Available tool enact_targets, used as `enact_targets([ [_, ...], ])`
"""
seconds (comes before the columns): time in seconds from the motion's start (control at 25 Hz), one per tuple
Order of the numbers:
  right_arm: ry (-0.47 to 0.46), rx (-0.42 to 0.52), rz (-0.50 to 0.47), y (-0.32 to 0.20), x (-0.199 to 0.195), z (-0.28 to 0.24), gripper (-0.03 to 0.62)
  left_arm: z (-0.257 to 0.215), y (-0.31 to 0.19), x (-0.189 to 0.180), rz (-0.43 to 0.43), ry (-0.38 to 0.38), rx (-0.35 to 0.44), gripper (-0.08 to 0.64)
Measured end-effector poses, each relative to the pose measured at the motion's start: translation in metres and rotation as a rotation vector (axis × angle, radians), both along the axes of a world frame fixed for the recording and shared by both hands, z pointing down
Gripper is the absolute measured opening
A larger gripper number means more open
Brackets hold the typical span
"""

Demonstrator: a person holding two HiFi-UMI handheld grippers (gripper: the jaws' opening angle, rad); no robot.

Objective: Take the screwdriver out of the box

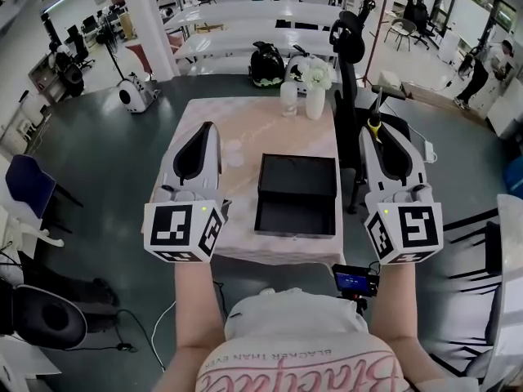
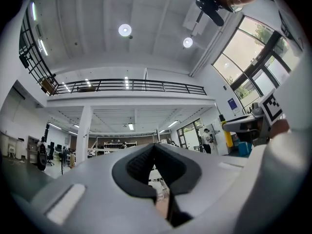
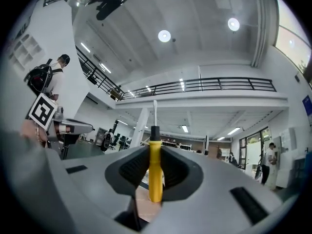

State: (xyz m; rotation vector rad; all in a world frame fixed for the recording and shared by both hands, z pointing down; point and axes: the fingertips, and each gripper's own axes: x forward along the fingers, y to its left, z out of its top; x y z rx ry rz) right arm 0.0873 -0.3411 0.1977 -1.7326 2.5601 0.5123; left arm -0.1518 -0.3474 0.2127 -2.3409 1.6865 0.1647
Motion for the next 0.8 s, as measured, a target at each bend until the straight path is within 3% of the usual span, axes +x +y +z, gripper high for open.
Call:
enact_targets([
  [0.48,0.004,-0.013,0.033,-0.0056,0.0064,0.0,0.08,-0.0012,-0.0029,0.0056,-0.002,-0.053,0.007,0.009],
  [0.8,0.018,-0.021,0.039,-0.006,0.0059,-0.0006,0.08,-0.0032,-0.0022,-0.0012,-0.016,-0.046,0.005,0.009],
])
